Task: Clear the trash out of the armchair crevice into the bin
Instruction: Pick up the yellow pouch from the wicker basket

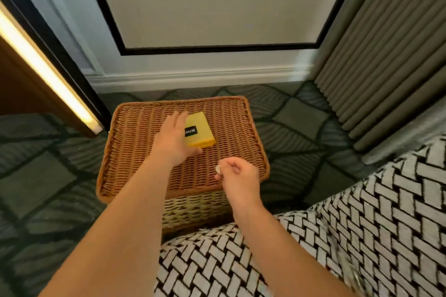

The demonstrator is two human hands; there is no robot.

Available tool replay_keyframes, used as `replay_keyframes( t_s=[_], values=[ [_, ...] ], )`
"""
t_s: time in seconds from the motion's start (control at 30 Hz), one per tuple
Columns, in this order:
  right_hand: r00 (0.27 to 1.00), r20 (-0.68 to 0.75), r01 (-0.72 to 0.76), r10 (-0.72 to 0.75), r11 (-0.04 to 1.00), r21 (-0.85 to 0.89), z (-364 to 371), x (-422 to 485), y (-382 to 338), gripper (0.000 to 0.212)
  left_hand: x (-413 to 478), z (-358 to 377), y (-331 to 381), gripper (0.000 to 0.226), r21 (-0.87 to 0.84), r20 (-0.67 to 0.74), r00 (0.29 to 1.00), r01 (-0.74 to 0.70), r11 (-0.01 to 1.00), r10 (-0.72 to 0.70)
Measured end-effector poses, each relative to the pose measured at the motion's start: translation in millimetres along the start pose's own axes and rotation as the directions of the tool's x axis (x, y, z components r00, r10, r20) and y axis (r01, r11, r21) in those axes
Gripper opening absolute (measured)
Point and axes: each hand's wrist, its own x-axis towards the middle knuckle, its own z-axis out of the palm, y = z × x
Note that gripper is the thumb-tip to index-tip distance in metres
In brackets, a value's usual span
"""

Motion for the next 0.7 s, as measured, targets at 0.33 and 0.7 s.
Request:
replay_keyframes(
  t_s=[0.33, 0.7],
  values=[
    [0.998, 0.002, -0.058, 0.058, 0.998, -0.004, -3, 3, 5, 0.014, 8, 6, 2, 0.115, 0.254, 0.103, 0.991, 0.061, 0.965, -0.089],
    [0.997, -0.052, -0.06, 0.062, 0.997, 0.042, -9, -15, -3, 0.013, -57, 0, -14, 0.097, -0.155, 0.188, 0.959, 0.241, 0.958, -0.211]
  ],
)
